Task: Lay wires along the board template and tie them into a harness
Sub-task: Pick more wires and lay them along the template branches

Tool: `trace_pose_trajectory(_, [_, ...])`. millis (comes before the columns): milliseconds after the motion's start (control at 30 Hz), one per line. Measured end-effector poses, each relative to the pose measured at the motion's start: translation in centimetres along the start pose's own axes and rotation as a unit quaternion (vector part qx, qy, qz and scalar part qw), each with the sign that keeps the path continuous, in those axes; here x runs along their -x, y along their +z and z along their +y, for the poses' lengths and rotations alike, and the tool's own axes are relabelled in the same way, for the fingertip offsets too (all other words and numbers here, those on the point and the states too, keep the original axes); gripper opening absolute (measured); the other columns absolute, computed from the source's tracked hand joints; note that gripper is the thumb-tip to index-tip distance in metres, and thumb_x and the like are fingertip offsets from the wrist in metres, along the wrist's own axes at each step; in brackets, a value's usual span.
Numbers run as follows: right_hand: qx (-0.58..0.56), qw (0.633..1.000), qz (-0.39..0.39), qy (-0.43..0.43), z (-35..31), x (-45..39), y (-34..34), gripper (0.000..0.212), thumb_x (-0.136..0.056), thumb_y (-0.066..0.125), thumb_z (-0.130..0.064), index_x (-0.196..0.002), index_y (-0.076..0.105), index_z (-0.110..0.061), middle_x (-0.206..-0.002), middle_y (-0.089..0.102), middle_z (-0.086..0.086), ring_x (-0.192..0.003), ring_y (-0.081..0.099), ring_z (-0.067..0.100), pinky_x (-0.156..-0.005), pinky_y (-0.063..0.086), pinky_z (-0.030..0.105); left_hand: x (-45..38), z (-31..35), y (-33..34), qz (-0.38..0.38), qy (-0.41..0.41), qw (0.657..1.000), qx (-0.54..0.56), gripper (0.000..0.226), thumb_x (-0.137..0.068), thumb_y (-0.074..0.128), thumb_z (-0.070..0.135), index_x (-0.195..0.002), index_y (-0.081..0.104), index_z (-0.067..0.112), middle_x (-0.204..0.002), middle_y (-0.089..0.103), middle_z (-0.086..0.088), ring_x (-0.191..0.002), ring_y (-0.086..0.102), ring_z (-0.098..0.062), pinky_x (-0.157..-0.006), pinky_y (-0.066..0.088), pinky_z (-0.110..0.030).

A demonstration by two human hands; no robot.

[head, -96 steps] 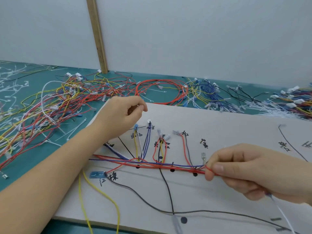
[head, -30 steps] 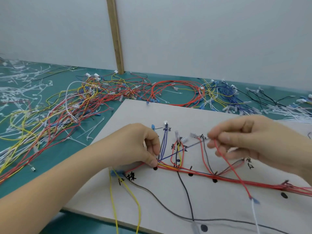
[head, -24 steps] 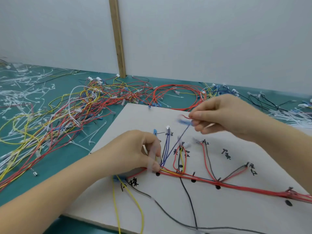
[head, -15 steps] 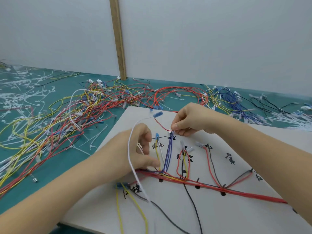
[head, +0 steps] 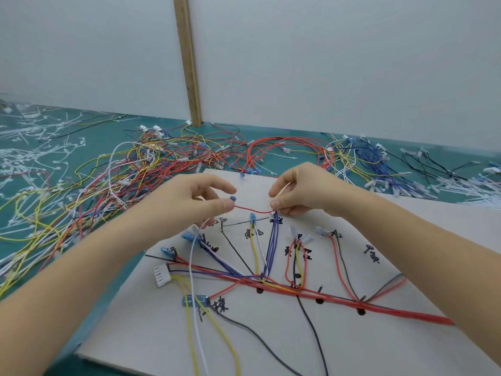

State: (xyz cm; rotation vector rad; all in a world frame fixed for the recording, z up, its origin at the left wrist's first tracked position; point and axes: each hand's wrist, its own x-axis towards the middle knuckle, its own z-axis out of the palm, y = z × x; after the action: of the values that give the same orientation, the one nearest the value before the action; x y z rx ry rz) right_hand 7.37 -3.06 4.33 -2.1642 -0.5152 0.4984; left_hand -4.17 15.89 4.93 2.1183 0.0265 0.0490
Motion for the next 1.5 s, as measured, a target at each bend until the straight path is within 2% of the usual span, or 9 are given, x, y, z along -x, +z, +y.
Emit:
trace_pose_trajectory(267, [0.035,0.999,0.005,-0.011,-0.5,0.2,0.1,0.010,-0.073,0.074,0.001,-0.071,0.067,-0.006,-0.060,0.066,0.005,-0.048,0.062,0.009,-0.057,0.058,0.025,-0.9,-0.8,0.9,0.048,-0.011,0.993,-0.109,0.016,-0.087,0.057,0.014,-0.071,0.059,0.011,-0.041,0.055,0.005,-0.033,0.046,-0.003,-0.039,0.038,-0.010])
trace_pose_trajectory(467, [0.041,0.999,0.015,-0.013,-0.3,0.2,0.2,0.010,-0.075,0.073,-0.002,-0.069,0.068,-0.008,-0.060,0.066,0.005,-0.049,0.062,0.009,-0.057,0.058,0.024,-1.2,-1.4,0.6,0.047,-0.021,0.976,-0.213,0.017,-0.086,0.054,0.018,-0.070,0.059,0.021,-0.057,0.060,0.008,-0.039,0.050,0.006,-0.042,0.038,-0.007])
trace_pose_trajectory(633, [0.114,0.993,0.009,-0.025,-0.7,1.1,-0.1,0.014,-0.083,0.065,-0.007,-0.095,0.070,-0.012,-0.080,0.066,0.003,-0.065,0.060,0.014,-0.069,0.055,0.021,-1.3,-2.0,0.0,0.034,-0.047,0.982,-0.181,0.018,-0.085,0.056,0.018,-0.069,0.063,0.020,-0.052,0.064,0.015,-0.039,0.051,0.004,-0.044,0.042,-0.013])
trace_pose_trajectory(733, [0.212,0.965,0.072,-0.138,-2.1,2.5,0.3,0.021,-0.085,0.060,-0.011,-0.099,0.068,-0.025,-0.083,0.062,-0.010,-0.060,0.050,-0.004,-0.057,0.038,0.002,-1.5,-2.3,-0.2,0.028,-0.048,0.981,-0.186,0.018,-0.085,0.059,0.020,-0.069,0.066,0.020,-0.054,0.065,0.011,-0.045,0.054,0.004,-0.049,0.041,-0.015])
trace_pose_trajectory(833, [0.254,0.936,0.015,-0.242,-3.6,4.3,2.5,0.025,-0.085,0.059,-0.011,-0.099,0.068,-0.029,-0.083,0.057,-0.014,-0.064,0.046,-0.004,-0.064,0.036,0.013,-1.4,-2.0,-0.5,0.014,-0.052,0.986,-0.160,0.018,-0.086,0.059,0.018,-0.069,0.067,0.018,-0.046,0.057,0.013,-0.036,0.047,0.001,-0.044,0.035,-0.018])
trace_pose_trajectory(1000, [0.413,0.849,-0.013,-0.330,-3.7,4.8,6.4,0.036,-0.089,0.055,-0.018,-0.122,0.054,-0.032,-0.121,0.047,-0.002,-0.105,0.044,0.018,-0.080,0.044,0.035,-1.1,-1.7,-0.8,-0.007,-0.050,0.985,-0.165,0.017,-0.086,0.058,0.015,-0.072,0.067,0.014,-0.035,0.045,0.013,-0.032,0.037,0.000,-0.039,0.027,-0.015])
trace_pose_trajectory(1267, [0.518,0.759,0.030,-0.394,-3.5,5.9,7.4,0.026,-0.091,0.040,-0.015,-0.101,0.060,-0.027,-0.115,0.057,-0.004,-0.097,0.052,0.020,-0.065,0.036,0.030,-1.1,-2.0,-0.7,-0.015,-0.047,0.984,-0.170,0.023,-0.083,0.058,0.010,-0.062,0.065,0.018,-0.037,0.048,0.012,-0.032,0.039,0.001,-0.038,0.028,-0.012])
trace_pose_trajectory(1400, [0.508,0.760,-0.002,-0.405,-3.6,6.1,7.5,0.028,-0.092,0.032,-0.010,-0.104,0.055,-0.019,-0.112,0.056,-0.001,-0.107,0.046,0.022,-0.074,0.038,0.032,-1.1,-1.9,-0.7,-0.016,-0.042,0.986,-0.163,0.025,-0.087,0.058,0.012,-0.064,0.063,0.017,-0.035,0.047,0.014,-0.031,0.039,0.003,-0.036,0.029,-0.008])
trace_pose_trajectory(1500, [0.467,0.794,-0.007,-0.390,-3.3,6.2,6.7,0.024,-0.092,0.038,-0.007,-0.107,0.054,-0.015,-0.106,0.059,0.000,-0.107,0.047,0.023,-0.079,0.046,0.038,-1.0,-2.0,-0.7,-0.021,-0.041,0.981,-0.187,0.020,-0.086,0.059,0.017,-0.069,0.068,0.018,-0.049,0.058,0.008,-0.043,0.048,0.001,-0.044,0.034,-0.011])
